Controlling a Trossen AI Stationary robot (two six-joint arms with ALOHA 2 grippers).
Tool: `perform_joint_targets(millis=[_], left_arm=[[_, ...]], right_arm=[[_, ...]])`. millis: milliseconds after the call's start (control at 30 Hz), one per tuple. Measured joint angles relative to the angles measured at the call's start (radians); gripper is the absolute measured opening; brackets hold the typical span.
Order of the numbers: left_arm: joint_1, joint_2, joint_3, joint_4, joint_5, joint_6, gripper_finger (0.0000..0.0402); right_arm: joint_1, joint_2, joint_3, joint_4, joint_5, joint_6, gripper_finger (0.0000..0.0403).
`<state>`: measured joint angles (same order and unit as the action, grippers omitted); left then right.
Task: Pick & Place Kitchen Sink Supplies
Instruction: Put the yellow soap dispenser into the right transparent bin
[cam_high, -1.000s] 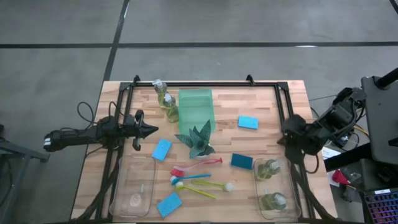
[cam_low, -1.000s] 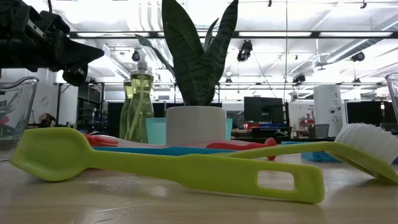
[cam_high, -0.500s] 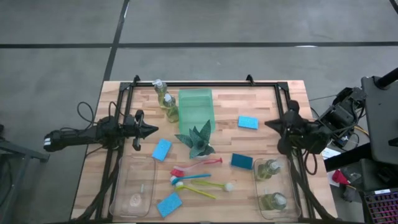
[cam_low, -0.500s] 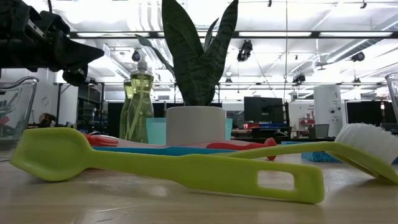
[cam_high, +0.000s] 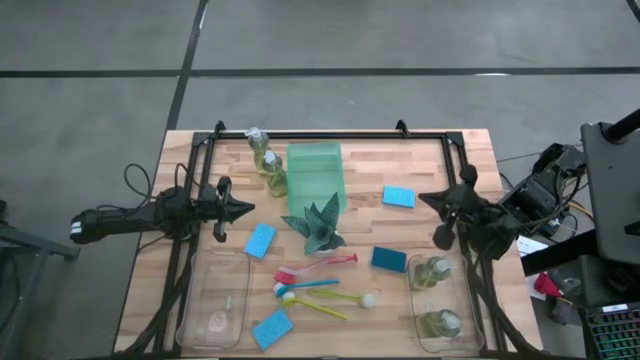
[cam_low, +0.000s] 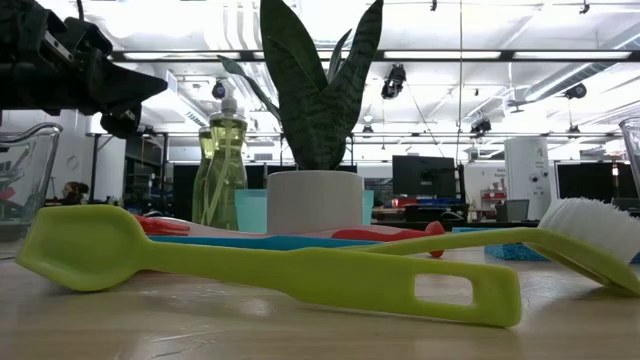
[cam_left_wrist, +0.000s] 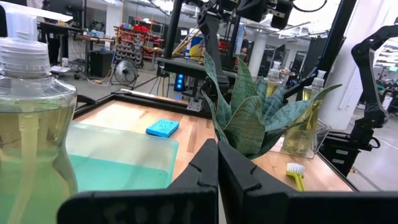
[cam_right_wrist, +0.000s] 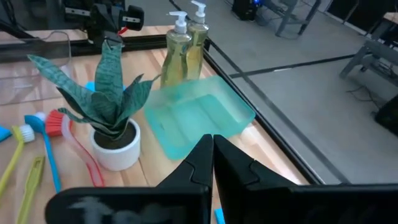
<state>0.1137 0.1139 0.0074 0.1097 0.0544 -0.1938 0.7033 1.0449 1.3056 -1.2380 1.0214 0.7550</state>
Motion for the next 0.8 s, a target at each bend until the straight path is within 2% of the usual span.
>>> perform_joint_targets(millis=[167, 300, 567, 800], left_arm=[[0.0, 0.0, 0.0, 0.0, 0.0, 0.0, 0.0], [0.0, 0.0, 0.0, 0.001, 0.0, 0.0, 0.0], [0.0, 0.0, 0.0, 0.022, -0.003, 0.002, 0.0], [0.0, 0.0, 0.0, 0.18, -0.019, -0.097, 0.0]], right_arm=[[-0.008, 0.059, 0.0, 0.019, 0.004, 0.041, 0.0008], [-0.037, 0.098, 0.0, 0.018, 0.006, 0.008, 0.0008], [-0.135, 0.16, -0.001, 0.021, 0.048, 0.003, 0.0008], [-0.253, 0.166, -0.002, 0.022, 0.019, -0.082, 0.0008]])
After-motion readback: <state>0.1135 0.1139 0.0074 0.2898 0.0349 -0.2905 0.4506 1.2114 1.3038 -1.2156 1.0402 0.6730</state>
